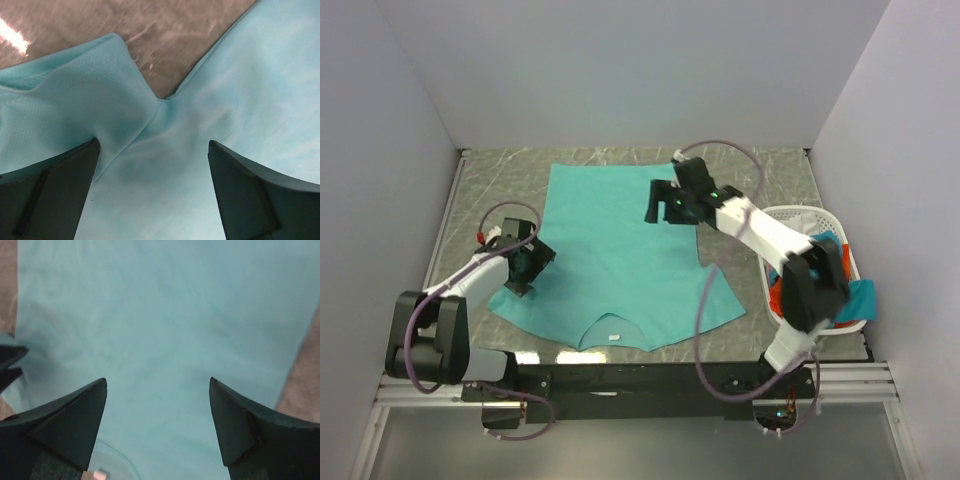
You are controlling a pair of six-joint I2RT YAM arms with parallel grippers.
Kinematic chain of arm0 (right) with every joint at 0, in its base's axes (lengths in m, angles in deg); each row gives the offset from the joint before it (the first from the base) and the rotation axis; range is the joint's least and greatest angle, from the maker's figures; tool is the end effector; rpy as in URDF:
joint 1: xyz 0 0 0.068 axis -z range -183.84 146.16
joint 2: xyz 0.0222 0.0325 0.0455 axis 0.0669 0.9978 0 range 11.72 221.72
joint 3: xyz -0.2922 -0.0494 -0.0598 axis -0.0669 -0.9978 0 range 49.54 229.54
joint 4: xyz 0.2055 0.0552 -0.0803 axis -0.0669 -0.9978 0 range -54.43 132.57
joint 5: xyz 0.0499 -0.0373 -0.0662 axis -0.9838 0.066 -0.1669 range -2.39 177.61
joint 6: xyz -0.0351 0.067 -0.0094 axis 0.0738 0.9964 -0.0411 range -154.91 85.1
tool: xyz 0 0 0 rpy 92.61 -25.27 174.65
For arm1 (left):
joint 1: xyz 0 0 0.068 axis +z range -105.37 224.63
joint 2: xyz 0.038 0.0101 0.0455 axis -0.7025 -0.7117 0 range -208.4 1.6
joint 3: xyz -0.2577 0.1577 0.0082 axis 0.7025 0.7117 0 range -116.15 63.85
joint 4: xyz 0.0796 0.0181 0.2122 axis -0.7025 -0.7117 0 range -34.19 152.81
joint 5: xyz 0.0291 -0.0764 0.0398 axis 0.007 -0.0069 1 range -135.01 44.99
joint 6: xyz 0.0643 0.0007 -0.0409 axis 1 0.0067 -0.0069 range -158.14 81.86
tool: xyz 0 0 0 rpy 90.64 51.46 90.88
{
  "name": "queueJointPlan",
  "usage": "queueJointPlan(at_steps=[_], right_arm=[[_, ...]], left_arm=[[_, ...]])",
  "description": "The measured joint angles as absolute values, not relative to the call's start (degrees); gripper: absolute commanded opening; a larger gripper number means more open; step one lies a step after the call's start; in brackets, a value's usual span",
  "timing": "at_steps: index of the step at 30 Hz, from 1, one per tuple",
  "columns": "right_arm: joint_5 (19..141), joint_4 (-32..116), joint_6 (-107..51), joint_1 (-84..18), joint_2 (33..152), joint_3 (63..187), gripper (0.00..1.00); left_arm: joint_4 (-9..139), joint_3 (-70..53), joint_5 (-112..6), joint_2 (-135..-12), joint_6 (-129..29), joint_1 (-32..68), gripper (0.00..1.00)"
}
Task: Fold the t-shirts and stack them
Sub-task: Flatten the tshirt out
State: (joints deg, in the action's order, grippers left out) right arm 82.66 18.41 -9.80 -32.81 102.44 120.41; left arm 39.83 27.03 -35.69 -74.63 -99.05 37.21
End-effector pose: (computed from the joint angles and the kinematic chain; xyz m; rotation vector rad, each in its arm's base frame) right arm 0.2942 0.1693 0.2975 -0.1252 2.4032 0.5567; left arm 0.2123 -0.0171 0.1914 -1.2388 2.3403 -0.1869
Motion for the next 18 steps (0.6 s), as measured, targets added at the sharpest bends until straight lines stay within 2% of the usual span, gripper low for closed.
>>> queueJointPlan(at_steps=[4,8,13,14,16,18], right_arm=[[80.30,20.01,-10.79,-32.39,119.68,133.94,0.88],[80.06,19.50,-11.00,-32.29,127.99,137.76,0.88],[80.74,19.42,-10.85,-32.35,128.14,132.38,0.88],[80.89,20.05,-10.76,-32.42,126.98,129.63,0.88],[81.33,22.48,-10.24,-32.83,123.11,124.12,0.88],[82.42,23.11,-9.45,-33.84,118.67,117.68,0.88]], left_arm=[[40.37,22.70,-36.08,-80.09,-98.68,38.26,1.00],[40.24,16.69,-35.88,-86.74,-98.59,39.02,0.99],[37.27,6.90,-34.29,-95.39,-98.63,39.31,0.99],[36.55,4.67,-33.87,-96.97,-98.59,39.31,0.95],[33.69,-1.71,-32.54,-102.12,-98.50,39.29,1.00],[30.87,-8.20,-30.57,-106.89,-98.72,38.85,0.99]])
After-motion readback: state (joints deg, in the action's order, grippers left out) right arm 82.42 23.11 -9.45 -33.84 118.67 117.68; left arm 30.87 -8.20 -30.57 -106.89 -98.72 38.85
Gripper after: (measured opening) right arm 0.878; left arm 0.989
